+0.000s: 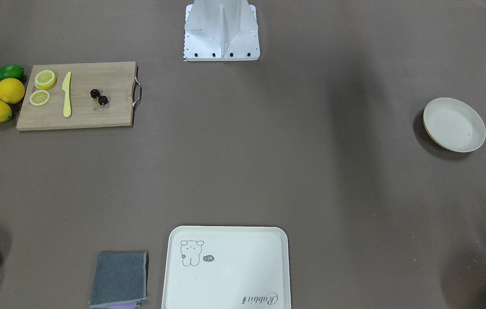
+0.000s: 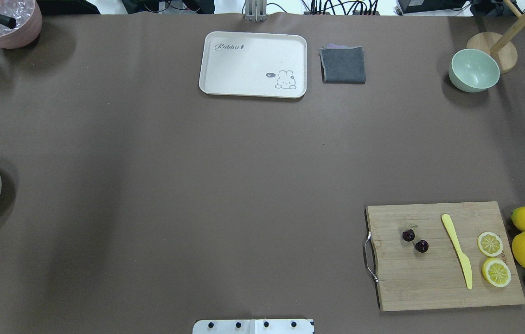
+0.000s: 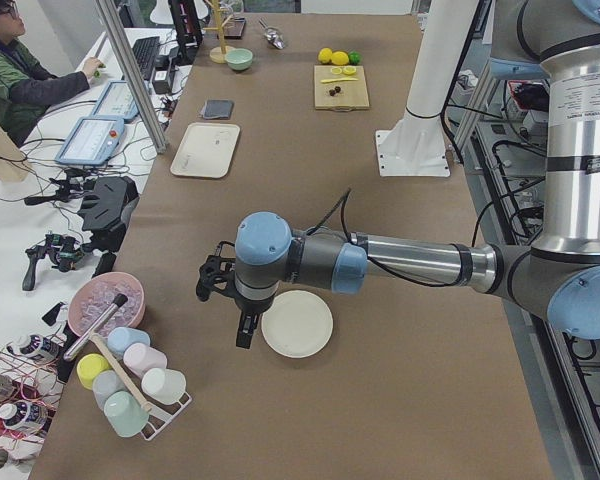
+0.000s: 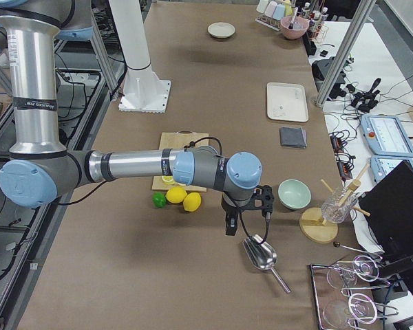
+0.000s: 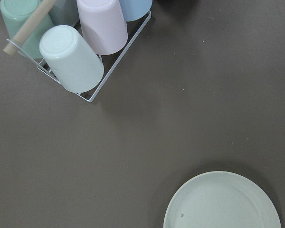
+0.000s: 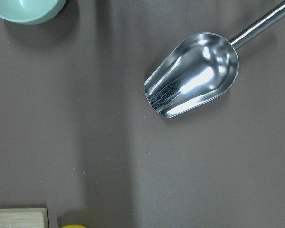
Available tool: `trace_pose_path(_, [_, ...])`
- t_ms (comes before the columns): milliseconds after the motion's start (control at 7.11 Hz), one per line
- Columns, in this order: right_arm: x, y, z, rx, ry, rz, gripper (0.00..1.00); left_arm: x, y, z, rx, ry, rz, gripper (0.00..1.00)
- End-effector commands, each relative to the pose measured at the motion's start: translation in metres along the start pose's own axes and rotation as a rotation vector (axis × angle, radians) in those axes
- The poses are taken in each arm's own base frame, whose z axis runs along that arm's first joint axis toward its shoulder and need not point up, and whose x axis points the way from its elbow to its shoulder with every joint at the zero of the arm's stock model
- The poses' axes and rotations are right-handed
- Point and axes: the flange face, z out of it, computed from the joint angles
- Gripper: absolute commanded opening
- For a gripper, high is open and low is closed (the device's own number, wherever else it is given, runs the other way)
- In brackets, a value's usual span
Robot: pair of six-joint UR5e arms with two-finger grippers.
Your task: Place red cherry on plate
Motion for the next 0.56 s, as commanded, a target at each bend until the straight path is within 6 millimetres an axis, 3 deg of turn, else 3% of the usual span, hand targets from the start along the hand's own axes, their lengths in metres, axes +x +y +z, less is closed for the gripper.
trace_pose_path(0, [0.000, 0.000, -0.001, 0.002, 0.000, -0.003, 1.00, -0.005, 0.010, 0.003, -0.011, -0.026, -0.009, 0.98])
trace_pose_path(422, [0.001, 0.002, 0.001, -0.001, 0.000, -0.003, 1.00, -0.009, 0.021, 0.008, -0.024, -0.026, -0.020, 0.98])
